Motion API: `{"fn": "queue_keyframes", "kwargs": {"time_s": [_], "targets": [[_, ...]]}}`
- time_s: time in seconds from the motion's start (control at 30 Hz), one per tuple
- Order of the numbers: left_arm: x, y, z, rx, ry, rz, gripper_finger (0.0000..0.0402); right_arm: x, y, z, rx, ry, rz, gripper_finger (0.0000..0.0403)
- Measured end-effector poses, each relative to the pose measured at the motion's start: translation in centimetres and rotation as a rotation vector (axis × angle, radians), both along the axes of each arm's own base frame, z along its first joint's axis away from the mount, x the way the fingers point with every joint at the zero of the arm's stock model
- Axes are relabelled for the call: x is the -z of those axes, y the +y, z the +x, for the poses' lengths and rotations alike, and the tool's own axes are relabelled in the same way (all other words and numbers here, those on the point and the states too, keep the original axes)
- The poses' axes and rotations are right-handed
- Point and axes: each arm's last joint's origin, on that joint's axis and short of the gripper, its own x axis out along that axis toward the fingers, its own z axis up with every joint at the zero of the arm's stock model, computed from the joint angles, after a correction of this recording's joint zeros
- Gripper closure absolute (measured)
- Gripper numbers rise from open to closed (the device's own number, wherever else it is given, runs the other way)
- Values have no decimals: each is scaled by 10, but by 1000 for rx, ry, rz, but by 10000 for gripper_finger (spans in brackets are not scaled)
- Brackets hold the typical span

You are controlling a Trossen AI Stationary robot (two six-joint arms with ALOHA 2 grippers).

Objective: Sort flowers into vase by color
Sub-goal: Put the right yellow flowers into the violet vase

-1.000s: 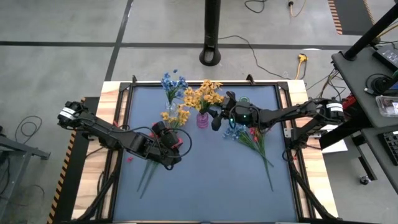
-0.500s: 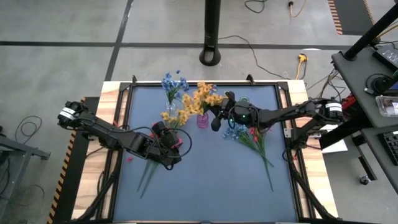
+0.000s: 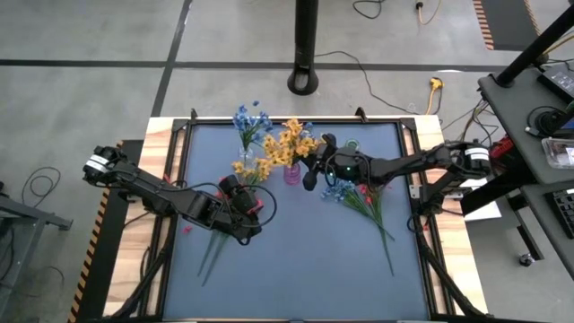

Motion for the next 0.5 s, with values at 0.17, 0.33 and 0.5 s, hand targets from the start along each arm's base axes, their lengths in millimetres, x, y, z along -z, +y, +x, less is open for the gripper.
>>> {"fn": "queue_keyframes", "kwargs": {"time_s": [0.17,0.33,0.5], "targets": [[0,0,0,0,0,0,169,10,-1,4,2,23,16,385],[0,0,0,0,1,0,169,15,0,5,-6,54,16,385],[0,0,0,0,1,0,169,13,0,3,-11,63,-7,385]]}}
